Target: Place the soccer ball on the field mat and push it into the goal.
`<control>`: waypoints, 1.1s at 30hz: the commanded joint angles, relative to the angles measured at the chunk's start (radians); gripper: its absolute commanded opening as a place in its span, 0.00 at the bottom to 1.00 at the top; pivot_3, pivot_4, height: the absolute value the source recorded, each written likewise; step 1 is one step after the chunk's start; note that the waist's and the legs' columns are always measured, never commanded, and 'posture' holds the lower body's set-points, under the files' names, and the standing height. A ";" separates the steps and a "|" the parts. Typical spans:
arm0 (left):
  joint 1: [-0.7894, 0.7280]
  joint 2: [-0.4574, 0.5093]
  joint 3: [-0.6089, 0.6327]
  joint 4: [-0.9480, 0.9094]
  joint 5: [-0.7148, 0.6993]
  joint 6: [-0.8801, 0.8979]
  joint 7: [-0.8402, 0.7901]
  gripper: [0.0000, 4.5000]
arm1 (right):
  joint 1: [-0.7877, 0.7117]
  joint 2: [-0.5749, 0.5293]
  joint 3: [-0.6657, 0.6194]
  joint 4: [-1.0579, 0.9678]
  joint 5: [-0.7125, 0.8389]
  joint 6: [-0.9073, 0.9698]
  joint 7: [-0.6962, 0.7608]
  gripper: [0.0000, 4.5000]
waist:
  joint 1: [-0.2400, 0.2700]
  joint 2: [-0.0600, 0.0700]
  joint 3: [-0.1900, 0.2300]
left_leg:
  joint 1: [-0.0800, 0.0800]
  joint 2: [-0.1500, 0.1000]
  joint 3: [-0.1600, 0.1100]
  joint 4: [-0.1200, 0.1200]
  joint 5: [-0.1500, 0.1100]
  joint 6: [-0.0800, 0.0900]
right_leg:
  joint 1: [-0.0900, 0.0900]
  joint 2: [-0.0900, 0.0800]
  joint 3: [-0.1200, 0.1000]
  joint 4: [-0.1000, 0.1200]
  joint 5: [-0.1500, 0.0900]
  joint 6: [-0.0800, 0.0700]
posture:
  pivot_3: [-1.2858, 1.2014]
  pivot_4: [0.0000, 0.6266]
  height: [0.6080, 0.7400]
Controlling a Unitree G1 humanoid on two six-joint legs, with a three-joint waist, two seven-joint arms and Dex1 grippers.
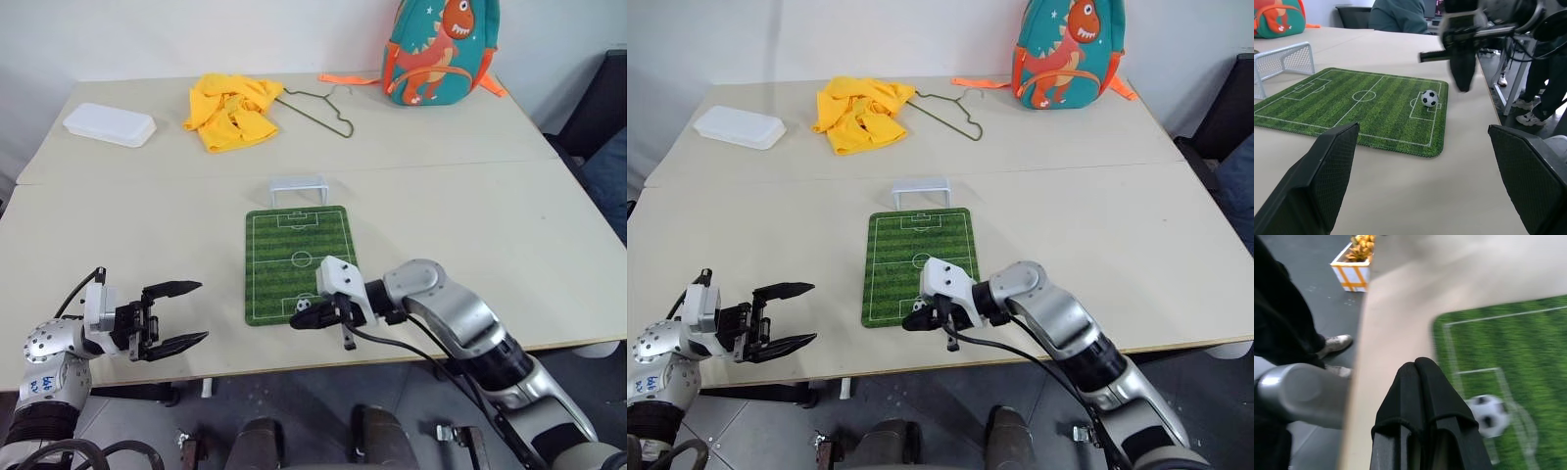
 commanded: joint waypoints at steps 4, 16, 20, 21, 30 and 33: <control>0.022 0.019 0.031 -0.025 -0.018 -0.005 -0.112 1.00 | -0.159 0.081 -0.061 0.316 -0.116 -0.185 -0.127 0.00 | -0.005 0.000 0.000 | 0.001 0.000 0.002 0.000 0.000 0.000 | 0.000 0.000 0.000 0.000 0.000 0.000 | 0.52 0.24 1.00; -0.005 -0.002 0.030 -0.009 -0.003 -0.001 -0.112 1.00 | -0.120 0.077 -0.184 0.032 0.021 -0.023 -0.131 0.00 | -0.001 0.000 0.000 | 0.001 0.002 0.004 0.000 -0.005 0.001 | -0.001 0.000 -0.005 0.000 0.000 0.000 | 0.52 0.24 1.00; -0.024 -0.005 0.019 0.002 0.000 0.002 -0.112 1.00 | -0.092 0.033 -0.193 -0.041 0.043 0.009 -0.098 0.00 | -0.001 0.000 0.000 | 0.001 0.002 0.006 0.001 -0.005 0.001 | -0.001 -0.001 -0.004 0.000 0.000 0.000 | 0.52 0.24 1.00; -0.026 -0.005 0.017 0.004 0.000 0.003 -0.112 1.00 | -0.080 0.010 -0.200 -0.065 0.056 0.022 -0.082 0.00 | -0.001 0.000 0.000 | 0.001 0.002 0.006 0.001 -0.005 0.001 | -0.001 -0.001 -0.004 0.000 0.000 0.000 | 0.52 0.24 1.00; -0.070 0.000 0.019 0.066 0.076 0.081 -0.044 1.00 | 0.061 -0.238 -0.269 -0.149 0.124 -0.010 0.080 0.00 | 0.002 0.000 0.000 | 0.001 0.002 0.007 0.001 -0.006 0.002 | -0.001 0.000 -0.004 -0.002 0.000 0.000 | 0.52 0.24 1.00; -0.093 -0.014 0.042 0.096 0.129 0.068 0.022 1.00 | 0.110 -0.312 -0.303 -0.119 0.116 -0.064 0.119 0.00 | 0.004 -0.001 0.000 | 0.001 0.002 0.007 0.001 -0.006 0.002 | -0.001 -0.001 -0.004 -0.002 0.000 0.000 | 0.52 0.24 1.00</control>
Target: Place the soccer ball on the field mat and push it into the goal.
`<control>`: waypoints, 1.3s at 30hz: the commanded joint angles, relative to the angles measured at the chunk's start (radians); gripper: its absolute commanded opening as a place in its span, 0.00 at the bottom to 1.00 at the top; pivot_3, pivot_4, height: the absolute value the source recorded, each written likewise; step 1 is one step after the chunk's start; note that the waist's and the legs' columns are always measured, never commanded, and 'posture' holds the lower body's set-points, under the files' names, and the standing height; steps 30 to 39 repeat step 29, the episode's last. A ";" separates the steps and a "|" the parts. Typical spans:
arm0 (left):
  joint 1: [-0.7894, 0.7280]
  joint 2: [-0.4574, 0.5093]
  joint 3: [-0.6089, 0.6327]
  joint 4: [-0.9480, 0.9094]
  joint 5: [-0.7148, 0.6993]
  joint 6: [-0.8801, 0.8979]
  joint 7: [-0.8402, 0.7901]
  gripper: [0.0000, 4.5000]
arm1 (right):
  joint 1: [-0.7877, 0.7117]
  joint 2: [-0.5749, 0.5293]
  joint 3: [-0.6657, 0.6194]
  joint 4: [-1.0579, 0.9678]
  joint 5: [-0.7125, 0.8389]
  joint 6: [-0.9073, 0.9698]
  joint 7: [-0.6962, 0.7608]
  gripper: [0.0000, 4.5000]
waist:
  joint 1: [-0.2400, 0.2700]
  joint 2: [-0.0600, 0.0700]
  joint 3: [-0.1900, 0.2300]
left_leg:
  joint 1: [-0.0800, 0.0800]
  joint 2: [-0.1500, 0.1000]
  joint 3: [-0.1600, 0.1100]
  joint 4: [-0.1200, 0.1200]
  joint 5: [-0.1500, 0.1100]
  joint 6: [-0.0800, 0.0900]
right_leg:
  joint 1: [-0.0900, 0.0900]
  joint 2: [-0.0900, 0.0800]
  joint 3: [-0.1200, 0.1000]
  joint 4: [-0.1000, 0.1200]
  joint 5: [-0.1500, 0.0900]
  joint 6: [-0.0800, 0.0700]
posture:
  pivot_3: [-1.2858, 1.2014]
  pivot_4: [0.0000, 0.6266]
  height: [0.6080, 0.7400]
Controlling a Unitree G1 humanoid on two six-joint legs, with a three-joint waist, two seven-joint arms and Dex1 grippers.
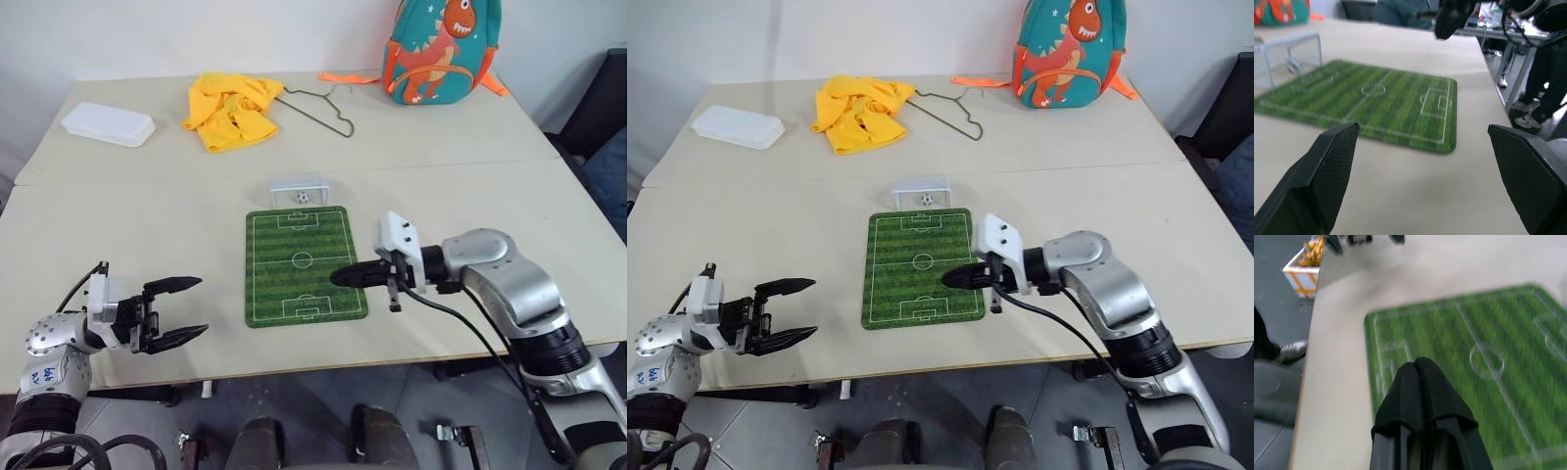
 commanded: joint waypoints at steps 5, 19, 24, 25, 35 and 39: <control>-0.039 -0.017 0.059 0.041 0.091 0.034 0.087 1.00 | 0.089 -0.170 -0.111 0.104 -0.013 -0.122 0.095 0.04 | -0.002 0.000 0.000 | 0.000 0.000 0.001 0.000 0.000 0.000 | 0.000 0.000 0.000 0.000 0.000 0.000 | 0.52 0.24 1.00; -0.031 0.003 0.130 0.037 0.129 0.067 0.064 1.00 | 0.107 -0.211 -0.285 0.575 -0.011 -0.520 0.218 0.98 | -0.002 -0.001 0.000 | 0.002 0.000 0.003 0.001 0.000 0.000 | 0.001 -0.001 0.000 -0.001 0.000 0.000 | 0.52 0.24 1.00; -0.041 0.040 0.161 0.076 0.146 0.069 0.060 1.00 | 0.083 -0.236 -0.313 0.712 -0.034 -0.599 0.221 0.98 | -0.003 -0.001 0.000 | 0.002 0.000 0.003 0.001 0.000 0.000 | 0.001 -0.001 0.000 0.000 0.000 0.000 | 0.52 0.24 1.00; -0.040 0.047 0.167 0.075 0.145 0.075 0.059 1.00 | 0.083 -0.242 -0.313 0.728 -0.041 -0.608 0.223 0.98 | -0.003 -0.001 0.000 | 0.002 0.000 0.003 0.001 0.000 0.000 | 0.001 -0.001 0.000 -0.001 0.000 0.000 | 0.52 0.24 1.00; -0.056 0.069 0.177 0.105 0.157 0.071 0.032 1.00 | 0.067 -0.231 -0.306 0.768 -0.062 -0.640 0.221 0.98 | -0.003 -0.001 0.000 | 0.002 0.000 0.003 0.001 0.000 0.000 | 0.001 -0.001 0.000 -0.001 0.000 0.000 | 0.52 0.24 1.00; -0.056 0.069 0.177 0.105 0.157 0.071 0.032 1.00 | 0.067 -0.231 -0.306 0.768 -0.062 -0.640 0.221 0.98 | -0.003 -0.001 0.000 | 0.002 0.000 0.003 0.001 0.000 0.000 | 0.001 -0.001 0.000 -0.001 0.000 0.000 | 0.52 0.24 1.00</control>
